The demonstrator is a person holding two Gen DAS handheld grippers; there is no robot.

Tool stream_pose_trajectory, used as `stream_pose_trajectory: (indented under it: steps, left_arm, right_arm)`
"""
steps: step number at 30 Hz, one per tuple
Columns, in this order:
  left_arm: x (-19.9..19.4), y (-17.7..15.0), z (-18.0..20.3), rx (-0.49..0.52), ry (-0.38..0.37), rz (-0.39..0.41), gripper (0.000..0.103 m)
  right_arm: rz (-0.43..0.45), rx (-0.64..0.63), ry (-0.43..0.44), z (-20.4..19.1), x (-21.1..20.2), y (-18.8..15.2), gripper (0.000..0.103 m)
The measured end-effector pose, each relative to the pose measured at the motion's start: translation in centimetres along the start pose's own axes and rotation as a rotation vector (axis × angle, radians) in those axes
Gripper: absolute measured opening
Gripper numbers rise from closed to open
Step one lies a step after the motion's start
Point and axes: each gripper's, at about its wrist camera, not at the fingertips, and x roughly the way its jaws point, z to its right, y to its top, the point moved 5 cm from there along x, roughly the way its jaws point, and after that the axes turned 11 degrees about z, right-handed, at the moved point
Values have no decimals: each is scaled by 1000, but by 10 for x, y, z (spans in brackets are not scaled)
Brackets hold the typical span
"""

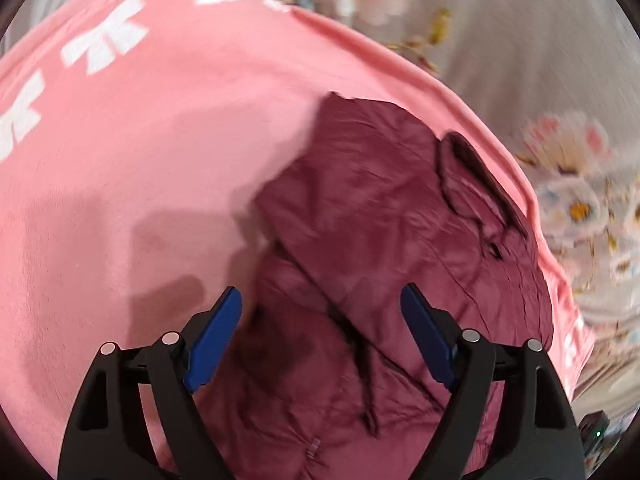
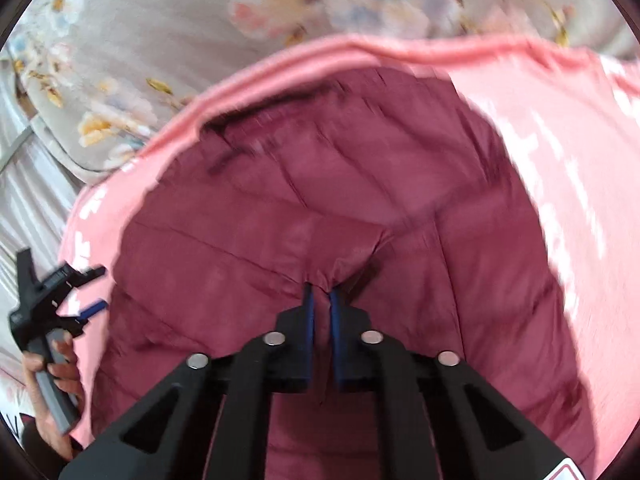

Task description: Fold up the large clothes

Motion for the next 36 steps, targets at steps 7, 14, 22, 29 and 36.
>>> stream_pose_trajectory:
  steps: [7, 14, 22, 29, 36]
  left_arm:
    - [2, 5, 7, -27, -52, -5, 76]
    - [23, -5, 31, 53, -25, -19, 75]
    - [49, -5, 22, 103, 108, 7, 67]
    - [57, -11, 21, 194, 162, 56, 70]
    - [58, -17, 25, 253, 186, 106, 72]
  right_arm:
    - [227, -103, 27, -42, -40, 93, 4]
    - [194, -76, -72, -2, -10, 96, 4]
    - [27, -17, -160, 59, 59, 40, 4]
    - [3, -55, -191, 64, 77, 25, 4]
    - [59, 28, -222, 68, 43, 35, 15]
